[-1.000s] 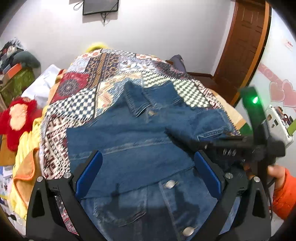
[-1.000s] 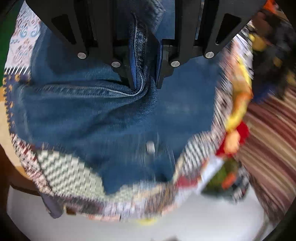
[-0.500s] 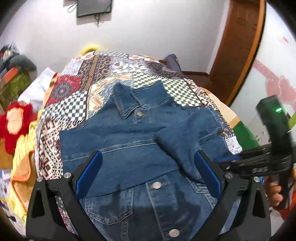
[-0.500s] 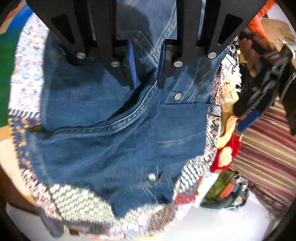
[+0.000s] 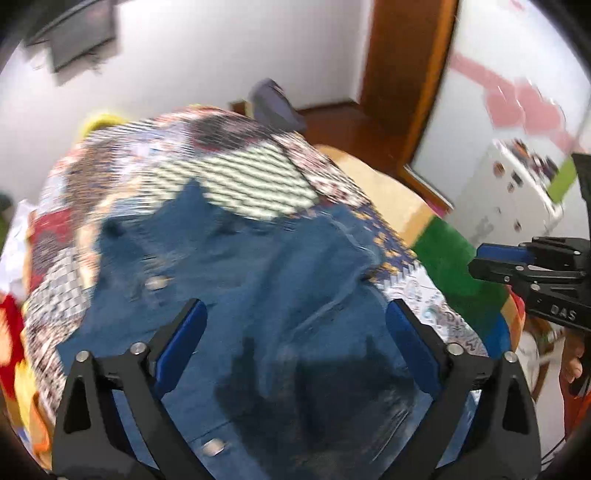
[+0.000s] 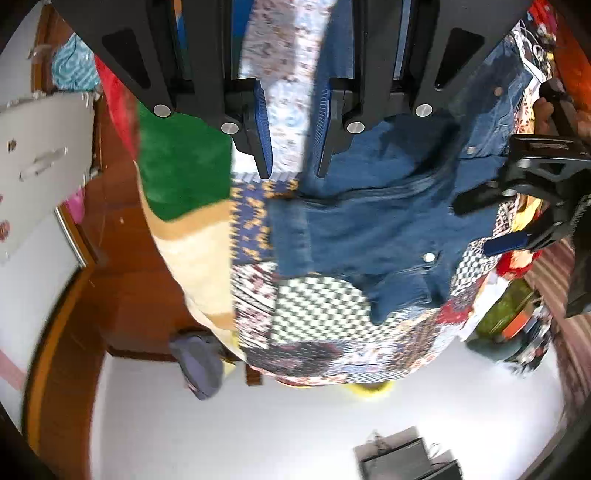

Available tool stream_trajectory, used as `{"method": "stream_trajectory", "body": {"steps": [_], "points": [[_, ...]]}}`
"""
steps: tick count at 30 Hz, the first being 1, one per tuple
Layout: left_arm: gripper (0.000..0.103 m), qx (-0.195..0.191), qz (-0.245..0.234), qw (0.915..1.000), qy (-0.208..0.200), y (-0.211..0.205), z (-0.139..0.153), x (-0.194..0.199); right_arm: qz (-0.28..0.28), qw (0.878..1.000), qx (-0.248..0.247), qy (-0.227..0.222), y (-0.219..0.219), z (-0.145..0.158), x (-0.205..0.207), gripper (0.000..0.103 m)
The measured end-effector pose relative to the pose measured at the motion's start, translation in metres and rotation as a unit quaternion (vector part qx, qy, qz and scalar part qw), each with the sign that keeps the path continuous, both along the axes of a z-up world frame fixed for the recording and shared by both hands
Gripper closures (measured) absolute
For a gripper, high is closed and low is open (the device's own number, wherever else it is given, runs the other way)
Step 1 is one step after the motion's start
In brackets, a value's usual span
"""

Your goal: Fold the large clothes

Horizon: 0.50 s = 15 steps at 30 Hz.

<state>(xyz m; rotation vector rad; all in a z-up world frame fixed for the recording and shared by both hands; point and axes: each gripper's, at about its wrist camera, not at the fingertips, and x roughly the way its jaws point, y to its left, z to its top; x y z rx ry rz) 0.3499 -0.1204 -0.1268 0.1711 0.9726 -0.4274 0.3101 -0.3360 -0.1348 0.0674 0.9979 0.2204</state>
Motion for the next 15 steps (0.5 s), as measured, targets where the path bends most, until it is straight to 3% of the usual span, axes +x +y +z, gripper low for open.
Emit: {"method": "stream_trajectory", "body": {"steps": [4,6,9,11,12,15], "points": [[0.025,0.015,-0.047,0.9971,0.059,-0.045,-0.034,0.021,-0.019,0.999,0.013,0.028,-0.024,-0.023,0.002,0.085],[0.038,0.026,-0.076,0.9918,0.099,-0.063,-0.057,0.031,-0.024,0.999,0.021,0.039,-0.031,-0.033,0.004,0.085],[0.044,0.058,-0.066,0.9865,0.138,-0.074,-0.09,0.05,-0.018,0.998,0.027,0.061,-0.036,-0.047,0.005,0.085],[0.046,0.049,-0.06,0.9884,0.131,-0.073,-0.092,0.061,-0.011,0.997,0.02,0.067,-0.035,-0.054,0.005,0.085],[0.059,0.041,-0.043,0.9894,0.132,-0.069,-0.092,0.068,-0.008,0.998,0.016,0.068,-0.034,-0.056,0.003,0.085],[0.07,-0.015,-0.005,0.9851,0.171,-0.052,-0.095,0.085,-0.002,0.997,0.009,0.074,-0.03,-0.064,0.005,0.085]]}}
